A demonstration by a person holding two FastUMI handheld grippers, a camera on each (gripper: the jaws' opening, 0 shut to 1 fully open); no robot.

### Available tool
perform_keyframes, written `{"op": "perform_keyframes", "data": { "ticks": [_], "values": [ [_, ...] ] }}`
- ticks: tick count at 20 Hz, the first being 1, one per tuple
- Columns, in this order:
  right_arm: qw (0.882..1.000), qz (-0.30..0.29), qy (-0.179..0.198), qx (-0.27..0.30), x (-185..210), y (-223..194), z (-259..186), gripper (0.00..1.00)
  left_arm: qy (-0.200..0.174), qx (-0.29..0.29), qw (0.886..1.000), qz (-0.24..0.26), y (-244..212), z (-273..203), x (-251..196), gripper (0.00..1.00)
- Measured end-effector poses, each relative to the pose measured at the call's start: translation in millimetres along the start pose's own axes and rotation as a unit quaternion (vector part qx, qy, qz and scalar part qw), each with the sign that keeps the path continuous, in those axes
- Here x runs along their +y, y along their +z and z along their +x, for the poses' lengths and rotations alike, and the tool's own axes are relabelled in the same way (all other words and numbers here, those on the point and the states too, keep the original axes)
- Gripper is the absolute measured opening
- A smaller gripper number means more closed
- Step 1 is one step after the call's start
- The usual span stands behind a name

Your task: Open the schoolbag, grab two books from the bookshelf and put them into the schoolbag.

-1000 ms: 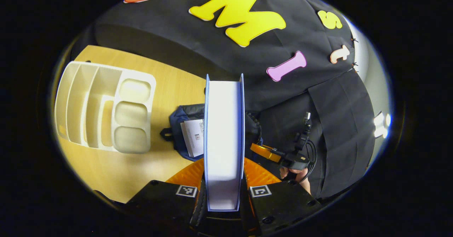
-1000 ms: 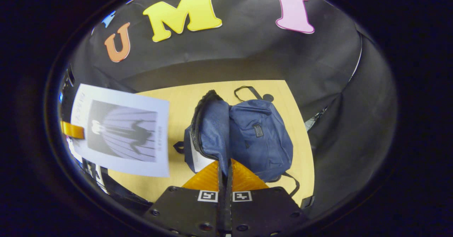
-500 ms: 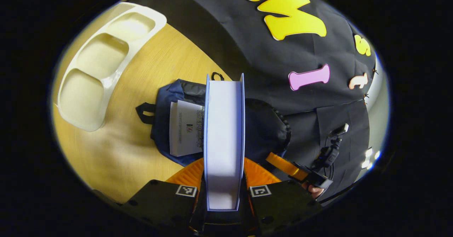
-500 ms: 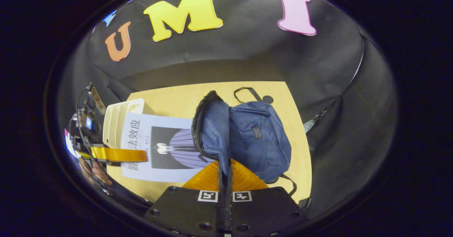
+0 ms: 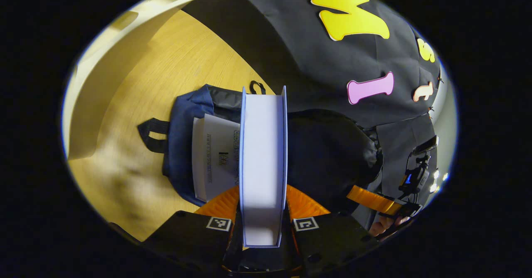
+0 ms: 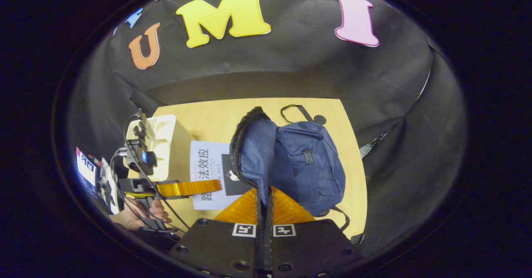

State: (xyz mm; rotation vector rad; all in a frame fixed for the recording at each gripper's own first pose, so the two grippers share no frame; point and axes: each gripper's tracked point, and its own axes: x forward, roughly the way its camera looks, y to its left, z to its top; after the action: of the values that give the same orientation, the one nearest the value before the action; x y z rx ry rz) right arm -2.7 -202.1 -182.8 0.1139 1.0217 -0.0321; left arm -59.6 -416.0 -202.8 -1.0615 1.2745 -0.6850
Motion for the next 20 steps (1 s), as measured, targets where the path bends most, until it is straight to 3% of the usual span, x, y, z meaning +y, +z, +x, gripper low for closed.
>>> {"op": "perform_keyframes", "data": {
  "ticks": [1, 3, 9, 14, 15, 16, 18, 20],
  "values": [
    [1.0, -0.005, 0.0, -0.001, 2, 1, -1, 0.04, -0.006, 0.0, 1.0, -0.003, -1, 7, 0, 0.4],
    [1.0, -0.011, 0.001, -0.001, 7, 2, 1, 0.0, -0.018, 0.003, 1.0, -0.015, -3, 17, 2, 0.4],
    [1.0, -0.019, 0.005, 0.004, 16, -1, 1, 0.04, -0.044, 0.015, 0.998, -0.038, -6, 44, 5, 0.41],
    [1.0, -0.029, 0.003, 0.008, 20, -2, 3, 0.0, -0.038, 0.029, 0.998, -0.035, -8, 57, 9, 0.43],
    [1.0, -0.029, 0.003, 0.008, 20, -1, 4, 0.04, -0.025, 0.029, 0.999, -0.029, -7, 58, 12, 0.43],
    [1.0, -0.03, 0.003, 0.01, 20, -2, 5, 0.01, -0.004, 0.032, 0.999, -0.019, -7, 59, 20, 0.45],
    [1.0, -0.029, 0.003, 0.01, 21, -2, 5, 0.01, 0.027, 0.032, 0.999, -0.005, -5, 59, 29, 0.64],
    [1.0, -0.028, 0.005, 0.011, 22, -2, 7, 0.0, 0.081, 0.03, 0.996, 0.022, -3, 57, 46, 0.65]
  ]
}}
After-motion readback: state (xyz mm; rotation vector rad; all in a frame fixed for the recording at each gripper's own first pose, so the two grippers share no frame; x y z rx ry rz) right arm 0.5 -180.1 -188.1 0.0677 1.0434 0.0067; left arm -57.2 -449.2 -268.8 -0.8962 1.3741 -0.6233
